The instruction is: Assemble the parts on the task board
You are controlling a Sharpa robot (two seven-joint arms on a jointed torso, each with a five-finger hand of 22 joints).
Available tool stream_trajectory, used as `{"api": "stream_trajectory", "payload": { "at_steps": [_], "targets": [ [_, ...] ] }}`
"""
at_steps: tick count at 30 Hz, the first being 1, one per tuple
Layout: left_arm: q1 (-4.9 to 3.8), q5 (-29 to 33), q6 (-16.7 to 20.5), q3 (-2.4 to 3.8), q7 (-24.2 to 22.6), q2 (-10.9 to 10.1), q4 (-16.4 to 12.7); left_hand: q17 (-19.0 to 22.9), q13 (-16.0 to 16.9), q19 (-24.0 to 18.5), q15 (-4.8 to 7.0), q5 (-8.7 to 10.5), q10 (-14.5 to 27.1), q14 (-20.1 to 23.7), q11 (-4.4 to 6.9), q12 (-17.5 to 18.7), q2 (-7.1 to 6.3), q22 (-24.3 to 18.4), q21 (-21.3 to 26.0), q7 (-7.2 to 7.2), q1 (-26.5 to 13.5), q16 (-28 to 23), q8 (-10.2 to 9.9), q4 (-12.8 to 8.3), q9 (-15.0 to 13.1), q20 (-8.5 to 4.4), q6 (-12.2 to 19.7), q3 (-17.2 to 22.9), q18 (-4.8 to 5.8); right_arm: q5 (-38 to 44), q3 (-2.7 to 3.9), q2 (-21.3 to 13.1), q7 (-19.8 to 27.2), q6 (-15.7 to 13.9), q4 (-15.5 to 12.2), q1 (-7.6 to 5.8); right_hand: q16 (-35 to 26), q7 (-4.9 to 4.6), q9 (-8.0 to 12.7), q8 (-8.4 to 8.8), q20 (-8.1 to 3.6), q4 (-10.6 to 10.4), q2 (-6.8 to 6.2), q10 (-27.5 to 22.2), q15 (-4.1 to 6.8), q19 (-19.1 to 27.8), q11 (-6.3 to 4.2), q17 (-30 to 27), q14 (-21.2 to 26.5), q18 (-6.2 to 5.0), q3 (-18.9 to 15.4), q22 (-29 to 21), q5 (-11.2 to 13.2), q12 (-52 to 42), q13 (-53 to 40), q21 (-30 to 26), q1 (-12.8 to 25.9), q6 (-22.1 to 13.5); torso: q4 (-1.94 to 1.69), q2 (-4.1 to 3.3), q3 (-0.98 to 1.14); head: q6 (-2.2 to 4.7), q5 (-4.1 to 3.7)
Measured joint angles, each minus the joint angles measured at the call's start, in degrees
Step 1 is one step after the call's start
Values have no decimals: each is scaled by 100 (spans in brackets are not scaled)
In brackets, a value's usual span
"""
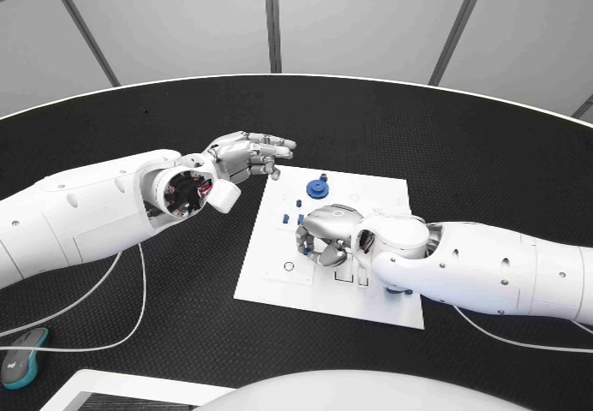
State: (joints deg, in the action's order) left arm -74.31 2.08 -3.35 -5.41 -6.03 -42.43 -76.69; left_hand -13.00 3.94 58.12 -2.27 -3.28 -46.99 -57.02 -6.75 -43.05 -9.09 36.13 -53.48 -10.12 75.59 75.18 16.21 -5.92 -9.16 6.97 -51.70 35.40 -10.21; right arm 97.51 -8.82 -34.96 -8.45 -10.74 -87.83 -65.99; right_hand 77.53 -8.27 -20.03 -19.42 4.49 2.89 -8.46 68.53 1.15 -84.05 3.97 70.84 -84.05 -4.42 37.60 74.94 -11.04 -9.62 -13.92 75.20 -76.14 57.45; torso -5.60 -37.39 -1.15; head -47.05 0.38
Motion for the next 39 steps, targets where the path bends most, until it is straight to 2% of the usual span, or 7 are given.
{"api": "stream_trajectory", "payload": {
  "at_steps": [5,11,22,28,33,36,39],
  "targets": [
    [0,0,-8,0,4,5,5,0,0,0,0,0,0,0,0,0,0,0,0,0,0,0,0,0,0,0,0,0,0,0,-4,7,74,-108,22,0,0,-87,91,274,64,-83,-169,-369,-105,0,116,-3,1,-1,-83,0,0,256,127,-157,245,-386,1,1,2,-7,-3],
    [0,0,-66,0,9,10,10,0,0,0,0,0,0,0,0,0,0,-6,23,0,0,0,0,0,0,0,0,0,0,0,-6,-43,130,-292,24,0,0,-94,144,444,126,-101,-272,-723,-147,63,183,-59,-2,-1,-101,-1,0,407,241,-412,347,-570,1,4,4,-7,-6],
    [0,0,-102,0,9,-2,11,0,0,0,-21,0,0,21,0,0,0,-6,23,0,0,0,0,16,0,0,0,-15,0,0,-8,-296,168,-610,-185,0,-3,-63,154,487,167,-85,-319,-869,-154,103,190,-96,-9,-2,-117,-67,0,413,304,-666,394,-660,-5,5,4,-9,7],
    [0,0,-98,0,13,-34,1,0,0,0,-21,0,0,21,0,0,0,-5,23,0,0,0,0,16,0,0,0,-15,0,-4,-10,-636,192,-888,-560,-1,-25,-27,152,515,167,-109,-340,-869,-154,104,190,-125,-9,-1,-172,-123,0,402,315,-743,415,-666,-9,2,3,-4,3],
    [0,0,-92,-1,14,-55,15,0,5,0,-21,0,0,21,0,0,25,-12,23,0,-25,0,0,16,0,0,0,-15,0,-244,-4,-1123,100,-1115,-1021,-18,-57,7,130,515,167,-110,-340,-693,-154,104,119,-148,-9,-2,-173,-132,0,263,316,-743,414,-625,7,9,-2,12,-38],
    [0,0,-98,-1,14,-51,33,0,5,0,-21,0,0,21,0,0,24,-12,23,0,-25,0,0,16,0,0,0,-15,0,-373,1,-1496,-26,-1110,-1245,-90,-57,-33,119,515,160,-142,-363,-616,-154,97,106,-148,-9,-2,-205,-124,0,229,326,-743,437,-585,24,28,-8,31,-86],
    [0,0,-109,-1,13,-33,57,0,5,0,-21,0,0,21,0,0,25,-11,23,0,-25,0,0,16,0,0,0,-15,0,-421,4,-1831,-179,-999,-1275,-171,-57,-33,119,515,144,-174,-424,-616,-154,81,106,-147,-9,-1,-237,-118,51,229,344,-743,498,-585,42,49,-12,53,-134]
  ]
}}
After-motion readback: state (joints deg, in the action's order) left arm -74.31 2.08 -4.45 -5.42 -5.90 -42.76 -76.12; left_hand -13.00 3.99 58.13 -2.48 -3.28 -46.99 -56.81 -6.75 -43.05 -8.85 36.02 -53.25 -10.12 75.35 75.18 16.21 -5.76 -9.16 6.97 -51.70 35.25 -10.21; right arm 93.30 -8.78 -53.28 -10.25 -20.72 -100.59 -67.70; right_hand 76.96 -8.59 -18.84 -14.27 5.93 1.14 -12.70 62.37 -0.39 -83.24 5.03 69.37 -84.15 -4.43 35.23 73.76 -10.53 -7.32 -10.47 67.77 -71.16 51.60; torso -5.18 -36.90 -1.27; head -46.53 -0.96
